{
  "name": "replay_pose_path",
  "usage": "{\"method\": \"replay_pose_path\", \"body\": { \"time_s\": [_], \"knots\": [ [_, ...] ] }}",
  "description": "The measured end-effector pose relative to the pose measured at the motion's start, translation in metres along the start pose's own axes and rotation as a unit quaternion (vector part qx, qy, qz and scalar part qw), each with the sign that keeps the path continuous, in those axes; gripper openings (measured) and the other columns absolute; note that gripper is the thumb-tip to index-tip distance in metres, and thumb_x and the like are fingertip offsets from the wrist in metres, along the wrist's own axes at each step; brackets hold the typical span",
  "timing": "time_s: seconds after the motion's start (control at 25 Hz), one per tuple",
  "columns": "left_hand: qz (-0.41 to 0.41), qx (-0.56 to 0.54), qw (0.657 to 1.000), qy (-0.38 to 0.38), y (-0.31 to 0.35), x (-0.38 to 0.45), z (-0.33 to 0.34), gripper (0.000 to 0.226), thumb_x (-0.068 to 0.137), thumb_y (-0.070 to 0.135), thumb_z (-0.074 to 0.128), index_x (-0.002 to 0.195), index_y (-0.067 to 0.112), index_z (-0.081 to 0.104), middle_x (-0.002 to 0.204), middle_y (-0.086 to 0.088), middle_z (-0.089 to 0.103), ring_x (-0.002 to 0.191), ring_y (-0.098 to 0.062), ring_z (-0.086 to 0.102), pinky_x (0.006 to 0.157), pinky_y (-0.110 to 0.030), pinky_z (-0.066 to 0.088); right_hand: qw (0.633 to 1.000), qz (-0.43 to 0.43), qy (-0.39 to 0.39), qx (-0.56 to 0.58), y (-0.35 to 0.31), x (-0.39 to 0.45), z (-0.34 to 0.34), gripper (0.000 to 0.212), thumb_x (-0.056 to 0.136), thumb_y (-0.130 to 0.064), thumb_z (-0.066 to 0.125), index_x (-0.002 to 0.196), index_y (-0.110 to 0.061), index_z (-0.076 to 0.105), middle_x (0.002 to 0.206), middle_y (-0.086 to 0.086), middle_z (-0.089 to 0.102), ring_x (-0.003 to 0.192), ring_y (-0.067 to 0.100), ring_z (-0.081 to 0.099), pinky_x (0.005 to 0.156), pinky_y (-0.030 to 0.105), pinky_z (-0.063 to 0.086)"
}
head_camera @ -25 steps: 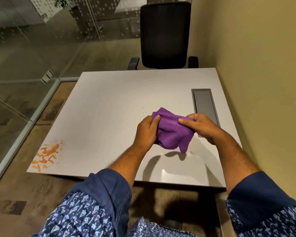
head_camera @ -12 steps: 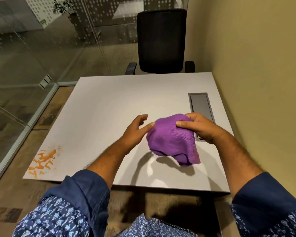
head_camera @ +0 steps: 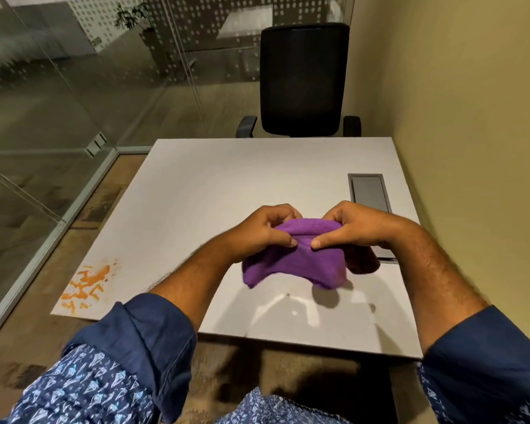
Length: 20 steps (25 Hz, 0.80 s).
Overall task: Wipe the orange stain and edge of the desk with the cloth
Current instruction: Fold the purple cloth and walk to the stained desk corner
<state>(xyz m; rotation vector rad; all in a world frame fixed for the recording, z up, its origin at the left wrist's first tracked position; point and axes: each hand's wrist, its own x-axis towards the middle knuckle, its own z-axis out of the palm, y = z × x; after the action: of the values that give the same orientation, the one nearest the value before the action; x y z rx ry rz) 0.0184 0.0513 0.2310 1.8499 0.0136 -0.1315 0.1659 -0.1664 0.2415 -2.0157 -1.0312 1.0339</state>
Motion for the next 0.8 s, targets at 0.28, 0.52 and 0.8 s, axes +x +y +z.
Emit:
{"method": "replay_pose_path", "body": {
  "time_s": [0.28, 0.52, 0.8],
  "knots": [
    [-0.155, 0.002, 0.985, -0.07, 0.007, 0.001, 0.009, 0.031, 0.092, 0.049, 0.076, 0.1, 0.02, 0.078, 0.098, -0.01, 0.08, 0.086, -0.017, 0.074, 0.08, -0.03, 0.06, 0.999, -0.041, -0.01, 0.032, 0.001, 0.013, 0.006, 0.015, 0.086, -0.004, 0.077, 0.1, -0.009, 0.081, 0.115, 0.007, 0.069, 0.106, 0.027, 0.069, 0.099, 0.051, 0.055],
    [-0.157, -0.143, 0.962, 0.17, -0.012, -0.004, 0.012, 0.027, 0.102, 0.038, 0.07, 0.114, 0.016, 0.08, 0.116, -0.015, 0.081, 0.102, -0.027, 0.077, 0.094, -0.044, 0.062, 0.937, -0.028, 0.347, 0.032, 0.005, 0.013, 0.054, 0.025, 0.091, -0.02, 0.082, 0.114, -0.023, 0.072, 0.119, -0.003, 0.065, 0.098, 0.016, 0.066, 0.079, 0.029, 0.051],
    [-0.143, -0.21, 0.93, 0.266, -0.03, -0.022, 0.027, 0.019, 0.097, 0.028, 0.076, 0.107, 0.013, 0.082, 0.099, -0.011, 0.084, 0.084, -0.024, 0.078, 0.06, -0.027, 0.057, 0.886, 0.191, 0.242, 0.347, 0.028, 0.005, 0.133, 0.056, 0.093, -0.077, 0.058, 0.131, -0.035, 0.055, 0.122, -0.001, 0.07, 0.112, 0.021, 0.069, 0.077, 0.035, 0.05]
  ]
}}
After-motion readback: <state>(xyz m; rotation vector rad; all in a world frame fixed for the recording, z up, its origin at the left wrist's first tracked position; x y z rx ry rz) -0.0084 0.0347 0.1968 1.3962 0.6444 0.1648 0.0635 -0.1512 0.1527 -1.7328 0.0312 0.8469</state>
